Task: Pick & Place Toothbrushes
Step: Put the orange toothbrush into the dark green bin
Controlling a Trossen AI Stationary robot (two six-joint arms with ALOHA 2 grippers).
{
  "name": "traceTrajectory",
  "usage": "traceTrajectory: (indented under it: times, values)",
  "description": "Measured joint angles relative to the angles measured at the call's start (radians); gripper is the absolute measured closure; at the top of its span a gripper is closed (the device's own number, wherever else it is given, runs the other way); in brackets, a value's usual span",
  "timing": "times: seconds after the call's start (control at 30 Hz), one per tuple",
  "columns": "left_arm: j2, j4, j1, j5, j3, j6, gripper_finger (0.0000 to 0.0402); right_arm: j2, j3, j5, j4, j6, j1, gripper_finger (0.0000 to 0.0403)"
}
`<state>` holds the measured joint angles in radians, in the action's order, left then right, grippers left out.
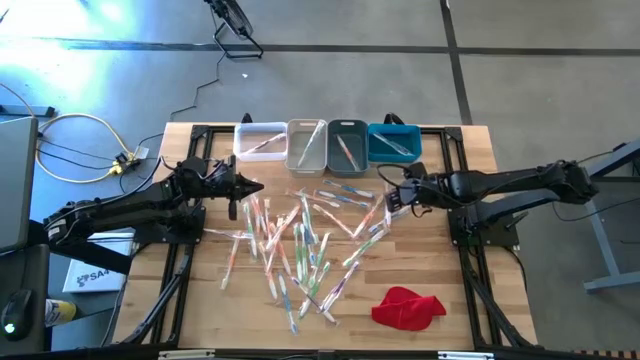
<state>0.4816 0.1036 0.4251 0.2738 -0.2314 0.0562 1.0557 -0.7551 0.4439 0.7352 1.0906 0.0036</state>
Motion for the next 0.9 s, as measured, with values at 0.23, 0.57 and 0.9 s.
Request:
traceTrajectory:
  times: [0.23, 0.57, 0.9]
  values:
    - [0.0, 0.0, 0.0, 0.0, 0.0, 0.0, 0.0401, 0.083, 0.001, -0.007, 0.026, 0.012, 0.001, 0.0287]
    - [0.0, 0.0, 0.0, 0.0, 0.0, -0.001, 0.0401, 0.292, 0.001, -0.01, 0.01, 0.071, 0.001, 0.0227]
    - [0.0, -0.001, 0.0, 0.001, 0.0, -0.001, 0.0401, 0.407, 0.001, -0.01, -0.023, 0.121, 0.001, 0.0254]
